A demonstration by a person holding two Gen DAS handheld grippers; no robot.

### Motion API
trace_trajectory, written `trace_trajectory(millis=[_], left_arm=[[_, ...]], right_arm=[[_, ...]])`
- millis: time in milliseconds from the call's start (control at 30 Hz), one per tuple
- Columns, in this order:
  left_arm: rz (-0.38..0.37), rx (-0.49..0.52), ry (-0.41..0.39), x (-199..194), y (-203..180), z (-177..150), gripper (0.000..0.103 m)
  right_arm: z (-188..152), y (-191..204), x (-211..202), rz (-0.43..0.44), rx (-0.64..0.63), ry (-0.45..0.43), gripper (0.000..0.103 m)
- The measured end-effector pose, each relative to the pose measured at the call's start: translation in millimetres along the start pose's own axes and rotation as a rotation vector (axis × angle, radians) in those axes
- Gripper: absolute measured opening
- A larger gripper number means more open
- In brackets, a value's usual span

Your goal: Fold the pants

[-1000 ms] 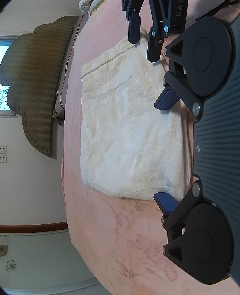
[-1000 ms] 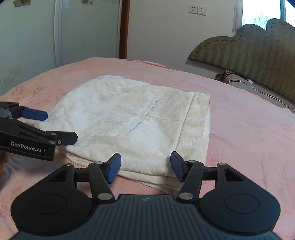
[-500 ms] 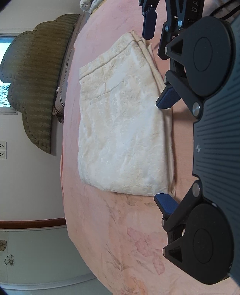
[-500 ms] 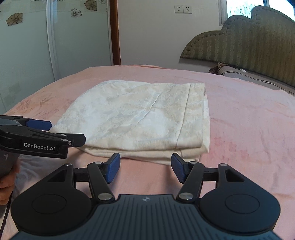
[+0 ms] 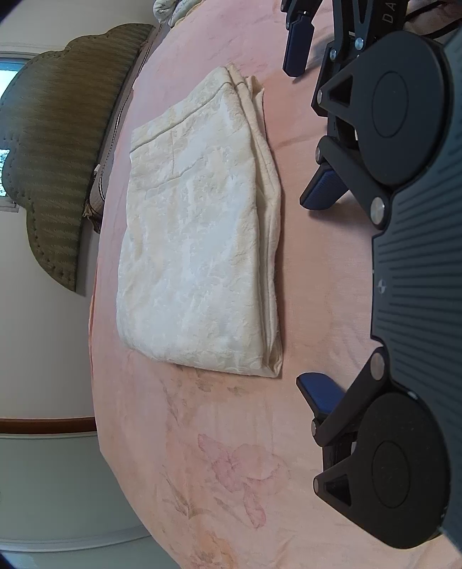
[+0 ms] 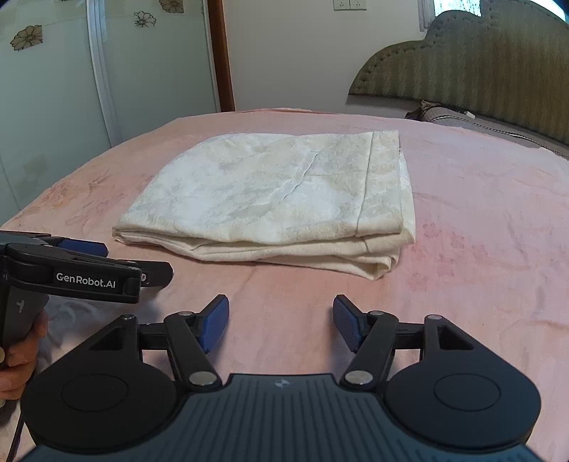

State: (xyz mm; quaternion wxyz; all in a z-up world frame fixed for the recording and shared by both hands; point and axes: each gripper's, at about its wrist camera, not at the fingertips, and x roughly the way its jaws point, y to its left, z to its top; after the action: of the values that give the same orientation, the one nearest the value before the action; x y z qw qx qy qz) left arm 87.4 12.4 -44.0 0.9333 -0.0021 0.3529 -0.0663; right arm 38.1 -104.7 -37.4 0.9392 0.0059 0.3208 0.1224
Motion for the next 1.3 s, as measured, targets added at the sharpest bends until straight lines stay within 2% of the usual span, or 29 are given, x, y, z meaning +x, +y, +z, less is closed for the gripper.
trace_trajectory(millis=[333, 433, 567, 733, 1000, 1300], left_arm=[[0.012, 0.02, -0.004, -5.3, -0.6, -9.5, 0.1], [0.018, 0.031, -0.007, -6.6, -1.8, -11.7, 0.101], [0.024, 0.04, -0.015, -7.9, -2.7, -14.8, 0.103], [0.03, 0.051, -0.026, -9.2, -3.5, -17.9, 0.103], [0.039, 0.059, -0.038, -13.1, -2.2, -23.4, 0.103], [0.054, 0.04, -0.053, -18.0, 3.7, -30.1, 0.103]], right_arm=[[-7.9, -0.3, -7.5, -0.009, 0.03, -0.003, 0.072], [-10.1, -1.0, -9.9, -0.02, 0.046, -0.007, 0.082], [-14.0, 0.8, -10.9, -0.032, 0.055, 0.002, 0.085], [-18.4, 5.4, -9.9, -0.057, 0.061, 0.021, 0.101], [-25.7, 16.4, -7.3, -0.124, 0.047, 0.042, 0.103], [-32.1, 20.2, -6.6, -0.155, 0.044, 0.011, 0.103]])
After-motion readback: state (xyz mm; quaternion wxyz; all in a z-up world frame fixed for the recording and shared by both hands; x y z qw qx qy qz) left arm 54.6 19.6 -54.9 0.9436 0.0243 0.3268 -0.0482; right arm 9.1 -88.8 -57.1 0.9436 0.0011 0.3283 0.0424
